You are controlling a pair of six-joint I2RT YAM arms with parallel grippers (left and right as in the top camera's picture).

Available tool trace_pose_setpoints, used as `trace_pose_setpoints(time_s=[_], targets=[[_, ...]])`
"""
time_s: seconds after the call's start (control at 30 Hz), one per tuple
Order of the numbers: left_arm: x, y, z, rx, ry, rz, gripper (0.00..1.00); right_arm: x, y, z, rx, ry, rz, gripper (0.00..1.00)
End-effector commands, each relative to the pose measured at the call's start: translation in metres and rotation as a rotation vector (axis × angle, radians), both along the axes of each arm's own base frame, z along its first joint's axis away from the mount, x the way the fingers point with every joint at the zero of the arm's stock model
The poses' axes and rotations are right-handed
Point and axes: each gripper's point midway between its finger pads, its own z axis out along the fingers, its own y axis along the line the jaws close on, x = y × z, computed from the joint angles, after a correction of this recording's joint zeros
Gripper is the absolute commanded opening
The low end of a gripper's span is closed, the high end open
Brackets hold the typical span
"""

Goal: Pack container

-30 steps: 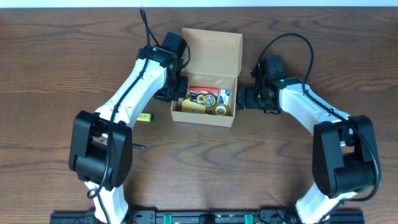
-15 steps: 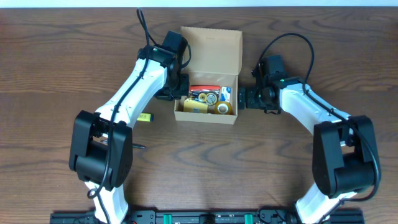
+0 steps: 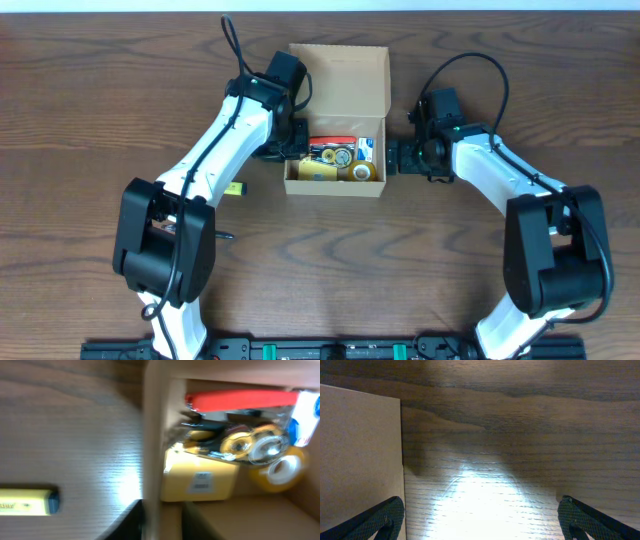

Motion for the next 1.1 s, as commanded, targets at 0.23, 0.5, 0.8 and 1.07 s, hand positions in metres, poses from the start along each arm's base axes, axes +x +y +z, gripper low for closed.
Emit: trace_pose_setpoints(time_s=[0.23,0.5,0.8,1.07], targets=[[-0.002,-0.005,0.065,-0.063,-0.154,-0.005,0.51,-0.003,0.007,-0.001,0.020,0.006,0.027,0.99],[-0.017,0.057,0.123,0.154,-0.311,0.078,0.50,-0.003,0.007,-0.001,0.021,0.006,0.028,0.99],[-0.043,0.114,0.123,0.199,-0.190,0.474,0.48,-0.003,0.007,-0.001,0.021,0.006,0.028,0.99],[-0.059,0.147,0.088,0.190,-0.074,0.930,0.46,-0.003,0.007,-0.001,0.021,0.006,0.028,0.99]])
